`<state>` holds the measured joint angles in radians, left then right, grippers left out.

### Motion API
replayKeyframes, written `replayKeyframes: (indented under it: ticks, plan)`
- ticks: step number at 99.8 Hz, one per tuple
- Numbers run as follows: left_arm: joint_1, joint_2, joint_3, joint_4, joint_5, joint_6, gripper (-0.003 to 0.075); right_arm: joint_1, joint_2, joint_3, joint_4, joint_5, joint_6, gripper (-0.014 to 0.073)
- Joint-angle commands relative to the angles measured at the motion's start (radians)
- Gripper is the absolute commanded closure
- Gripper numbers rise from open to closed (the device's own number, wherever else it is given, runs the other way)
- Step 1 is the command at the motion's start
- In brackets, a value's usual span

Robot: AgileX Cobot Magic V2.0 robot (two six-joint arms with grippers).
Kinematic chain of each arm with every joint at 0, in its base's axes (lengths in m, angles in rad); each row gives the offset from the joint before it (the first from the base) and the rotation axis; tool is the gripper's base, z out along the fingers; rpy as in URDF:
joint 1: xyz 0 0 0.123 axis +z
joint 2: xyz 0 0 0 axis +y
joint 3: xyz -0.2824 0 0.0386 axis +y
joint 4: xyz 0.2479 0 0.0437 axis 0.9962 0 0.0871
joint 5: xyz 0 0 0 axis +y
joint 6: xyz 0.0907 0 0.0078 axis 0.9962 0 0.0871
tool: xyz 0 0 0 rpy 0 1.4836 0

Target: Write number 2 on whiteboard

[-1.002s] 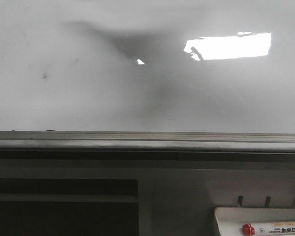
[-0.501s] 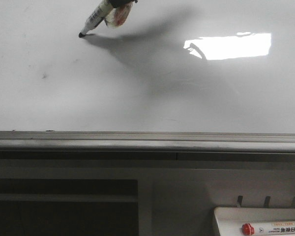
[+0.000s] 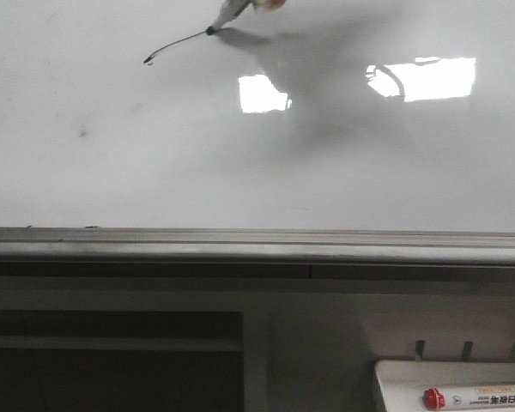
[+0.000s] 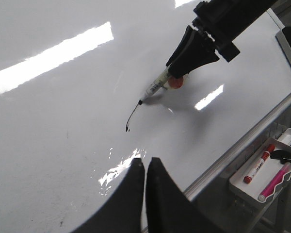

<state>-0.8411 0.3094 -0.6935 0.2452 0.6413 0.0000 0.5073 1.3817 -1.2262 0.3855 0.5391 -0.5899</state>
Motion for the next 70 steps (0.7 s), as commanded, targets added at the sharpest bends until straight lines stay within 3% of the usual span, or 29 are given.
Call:
replayKeyframes:
  ticks: [1,13,34,70]
  plan:
    - [-0.008,0.011,-0.019,-0.001,-0.081,-0.012,0.0741,-0.044,-0.032,-0.019,-0.287,-0.063,0.092,0.0654]
    - [-0.008,0.011,-0.014,-0.001,-0.081,-0.012,0.0741,-0.044,-0.068,-0.017,-0.385,0.027,0.204,0.0654]
    - [-0.008,0.011,-0.013,-0.001,-0.081,-0.012,0.0741,-0.029,-0.076,-0.015,-0.391,0.117,0.290,0.0654]
    - [-0.008,0.011,-0.013,-0.027,-0.081,-0.012,0.0741,0.154,0.029,-0.015,-0.391,0.104,0.437,0.0654]
